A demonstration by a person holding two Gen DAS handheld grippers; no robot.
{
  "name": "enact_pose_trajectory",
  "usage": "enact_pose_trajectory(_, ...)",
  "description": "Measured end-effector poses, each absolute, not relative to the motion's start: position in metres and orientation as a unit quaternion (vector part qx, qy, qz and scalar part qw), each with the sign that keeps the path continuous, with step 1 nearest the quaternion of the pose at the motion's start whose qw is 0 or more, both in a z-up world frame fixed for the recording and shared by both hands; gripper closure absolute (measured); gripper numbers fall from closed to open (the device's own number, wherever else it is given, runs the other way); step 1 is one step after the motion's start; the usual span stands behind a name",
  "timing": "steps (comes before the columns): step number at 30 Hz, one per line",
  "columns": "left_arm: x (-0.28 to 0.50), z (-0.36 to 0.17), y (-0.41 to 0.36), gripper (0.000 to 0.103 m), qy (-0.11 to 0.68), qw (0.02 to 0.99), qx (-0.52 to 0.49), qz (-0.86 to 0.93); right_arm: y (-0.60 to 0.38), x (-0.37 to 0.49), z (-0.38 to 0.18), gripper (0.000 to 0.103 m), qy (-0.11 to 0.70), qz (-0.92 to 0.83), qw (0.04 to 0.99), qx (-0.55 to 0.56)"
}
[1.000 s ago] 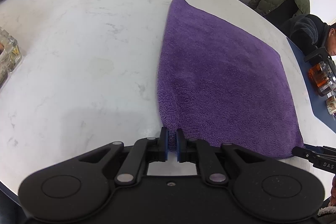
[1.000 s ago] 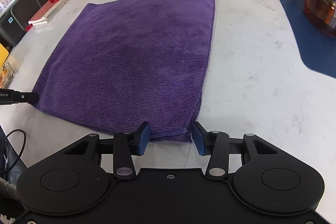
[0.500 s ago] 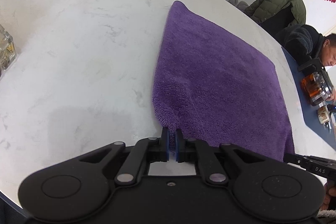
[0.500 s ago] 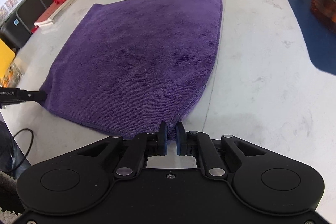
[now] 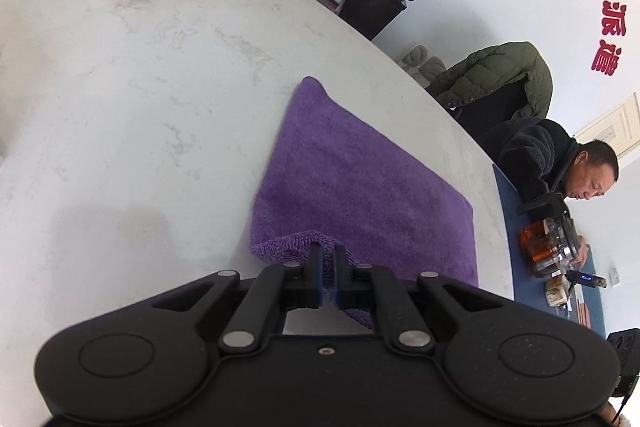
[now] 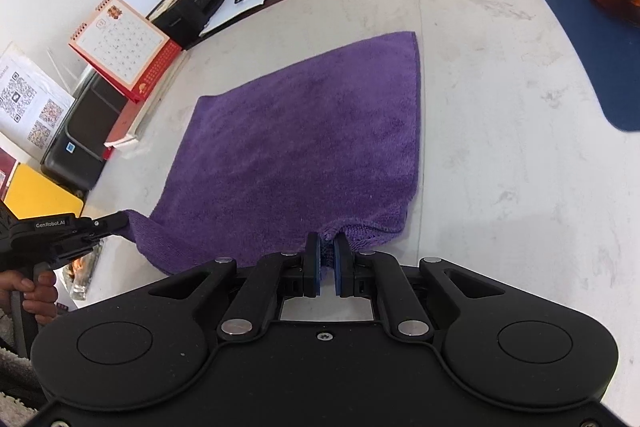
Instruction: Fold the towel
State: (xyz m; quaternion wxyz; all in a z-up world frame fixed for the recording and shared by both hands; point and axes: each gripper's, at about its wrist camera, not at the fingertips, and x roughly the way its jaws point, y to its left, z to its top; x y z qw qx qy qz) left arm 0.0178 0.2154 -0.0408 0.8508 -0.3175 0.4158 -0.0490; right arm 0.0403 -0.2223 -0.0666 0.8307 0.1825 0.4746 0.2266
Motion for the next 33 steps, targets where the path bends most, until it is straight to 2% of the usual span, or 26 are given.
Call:
enact_pose_trajectory(15,0.127,-0.012,0.221,0.099,0.386,0.875,-0.282,-0.076,-0.23,0.144,-0.041,0.097,0.421,0.244,0.856,0.176)
enact_pose_trajectory(24,0.183,-0.042,0.222,0.099,0.423,0.862,-0.27,-0.073,-0.229,0.201,-0.052,0.097,0.424,0.245,0.856,0.165)
enact_pose_trajectory(33,0.201,-0.067,0.238,0.096,0.457,0.844,-0.281,-0.032,-0.225,0.235,-0.09,0.095,0.459,0.227,0.84,0.18)
